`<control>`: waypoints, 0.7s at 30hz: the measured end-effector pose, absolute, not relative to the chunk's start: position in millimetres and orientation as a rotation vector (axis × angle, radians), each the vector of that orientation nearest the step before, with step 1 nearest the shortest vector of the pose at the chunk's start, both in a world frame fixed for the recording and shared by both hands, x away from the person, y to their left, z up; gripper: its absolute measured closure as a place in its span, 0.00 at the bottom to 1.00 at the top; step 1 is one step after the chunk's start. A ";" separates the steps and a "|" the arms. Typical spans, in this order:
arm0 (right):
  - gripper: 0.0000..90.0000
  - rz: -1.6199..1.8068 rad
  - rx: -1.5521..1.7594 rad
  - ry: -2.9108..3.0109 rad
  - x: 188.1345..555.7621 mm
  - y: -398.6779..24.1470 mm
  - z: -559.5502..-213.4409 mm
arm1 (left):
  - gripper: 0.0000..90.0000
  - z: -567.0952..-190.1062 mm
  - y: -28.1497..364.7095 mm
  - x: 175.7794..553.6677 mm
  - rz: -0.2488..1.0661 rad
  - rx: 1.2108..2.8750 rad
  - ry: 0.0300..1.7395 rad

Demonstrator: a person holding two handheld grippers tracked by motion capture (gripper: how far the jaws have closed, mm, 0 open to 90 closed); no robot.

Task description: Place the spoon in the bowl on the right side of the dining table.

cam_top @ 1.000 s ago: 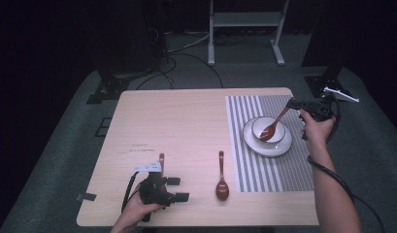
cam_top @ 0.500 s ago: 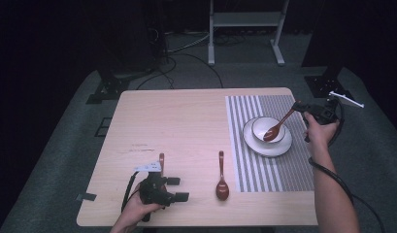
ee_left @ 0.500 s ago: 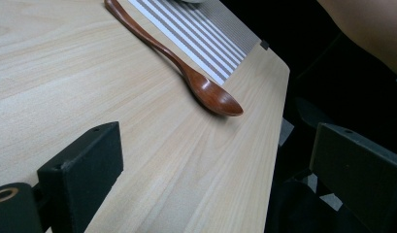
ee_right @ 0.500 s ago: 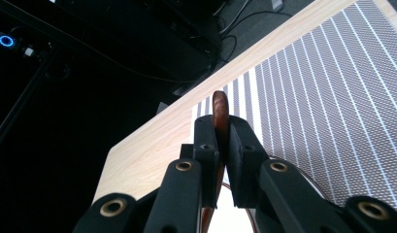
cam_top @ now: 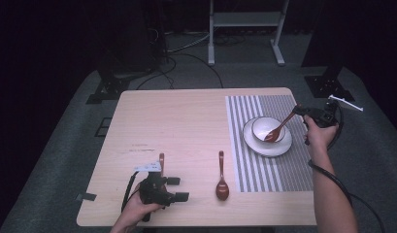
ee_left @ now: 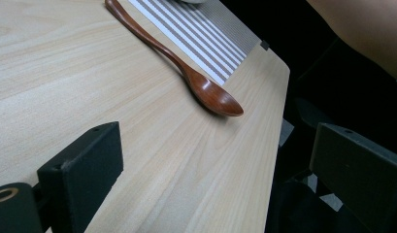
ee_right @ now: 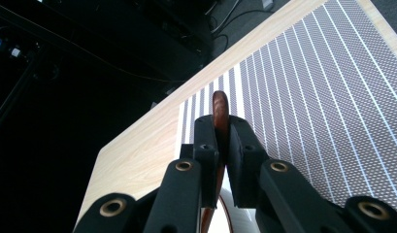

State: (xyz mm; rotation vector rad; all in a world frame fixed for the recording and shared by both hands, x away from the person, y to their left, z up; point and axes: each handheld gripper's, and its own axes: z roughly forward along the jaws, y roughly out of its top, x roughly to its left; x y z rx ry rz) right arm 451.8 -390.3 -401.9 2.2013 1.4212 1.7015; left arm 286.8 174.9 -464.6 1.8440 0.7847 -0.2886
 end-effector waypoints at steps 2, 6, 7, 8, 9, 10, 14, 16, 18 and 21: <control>0.92 1.693 2.205 1.420 451.6 -391.0 -403.9 | 0.04 -464.5 174.8 286.8 -0.289 1.843 0.785; 0.91 1.688 2.214 1.424 450.9 -392.4 -408.4 | 0.04 -464.7 174.8 286.9 -0.288 1.843 0.784; 0.91 1.685 2.218 1.428 450.7 -392.7 -409.5 | 0.04 -464.7 174.8 286.8 -0.289 1.844 0.784; 0.90 1.682 2.218 1.431 450.5 -393.0 -410.6 | 0.04 -464.6 174.7 286.7 -0.289 1.843 0.784; 0.90 1.681 2.219 1.432 450.4 -393.3 -411.4 | 0.04 -464.5 174.7 286.6 -0.289 1.843 0.784; 0.90 1.683 2.222 1.434 450.1 -393.8 -412.5 | 0.04 -464.5 174.6 286.7 -0.288 1.843 0.783; 0.87 1.687 2.222 1.446 449.1 -394.8 -415.4 | 0.04 -464.9 174.2 286.7 -0.288 1.845 0.782; 0.85 1.685 2.220 1.453 448.2 -395.0 -416.8 | 0.04 -464.8 174.0 286.5 -0.288 1.846 0.781; 0.84 1.691 2.223 1.461 447.2 -395.0 -417.8 | 0.04 -464.7 173.9 286.5 -0.287 1.846 0.780; 0.81 1.687 2.220 1.481 444.5 -394.4 -420.0 | 0.04 -464.7 173.7 286.0 -0.289 1.846 0.782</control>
